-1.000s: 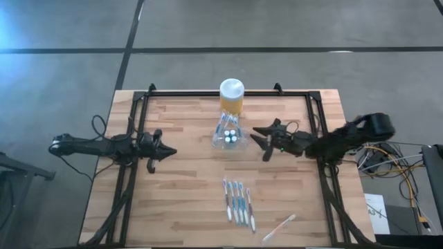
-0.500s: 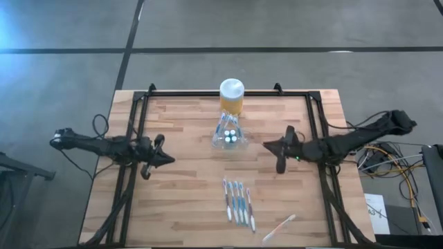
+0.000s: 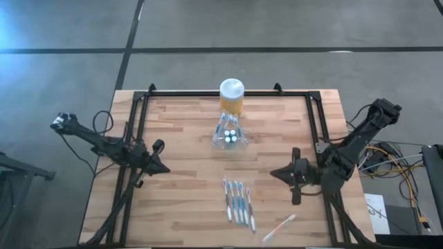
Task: Pick & Place toothbrushing station
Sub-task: Put the orange toothbrush into the left of the transparent organizer
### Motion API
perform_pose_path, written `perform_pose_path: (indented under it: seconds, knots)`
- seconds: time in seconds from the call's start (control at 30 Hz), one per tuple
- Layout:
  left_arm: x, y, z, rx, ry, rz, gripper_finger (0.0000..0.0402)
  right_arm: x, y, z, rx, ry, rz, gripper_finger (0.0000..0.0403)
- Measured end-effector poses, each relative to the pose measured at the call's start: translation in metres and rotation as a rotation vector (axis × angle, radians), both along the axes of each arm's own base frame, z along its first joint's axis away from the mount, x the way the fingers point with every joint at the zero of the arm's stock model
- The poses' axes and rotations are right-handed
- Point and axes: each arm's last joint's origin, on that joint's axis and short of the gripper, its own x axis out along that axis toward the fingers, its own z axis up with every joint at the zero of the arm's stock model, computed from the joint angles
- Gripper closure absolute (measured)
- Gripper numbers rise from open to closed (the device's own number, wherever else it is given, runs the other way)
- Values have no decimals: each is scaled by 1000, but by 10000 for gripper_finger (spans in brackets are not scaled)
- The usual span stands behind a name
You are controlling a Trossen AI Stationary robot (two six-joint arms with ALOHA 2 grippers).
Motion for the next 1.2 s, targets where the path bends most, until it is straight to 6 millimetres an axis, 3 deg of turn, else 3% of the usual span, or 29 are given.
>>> perform_pose_path:
  seconds: [0.23, 0.4, 0.5, 0.6, 0.73, 0.9, 1.2]
  knots:
    - [28, -32, 20, 65, 141, -6, 397, 8, 30, -3, 168, 85, 10, 394]
    - [50, -52, 7, 134, 312, 61, 395, 3, 59, -8, 202, 210, 38, 394]
    - [63, -60, 8, 113, 317, 127, 398, -4, 74, -11, 218, 297, 14, 394]
    - [72, -66, -5, 129, 327, 129, 399, -11, 89, -18, 201, 454, 25, 394]
    - [81, -75, -7, 143, 265, 48, 394, -19, 111, -43, 197, 777, 56, 394]
    - [86, -80, -13, 176, 290, 29, 388, -16, 134, -63, 347, 1026, -54, 394]
    - [85, -79, 0, 189, 244, 24, 392, -1, 167, -76, 427, 1013, -153, 394]
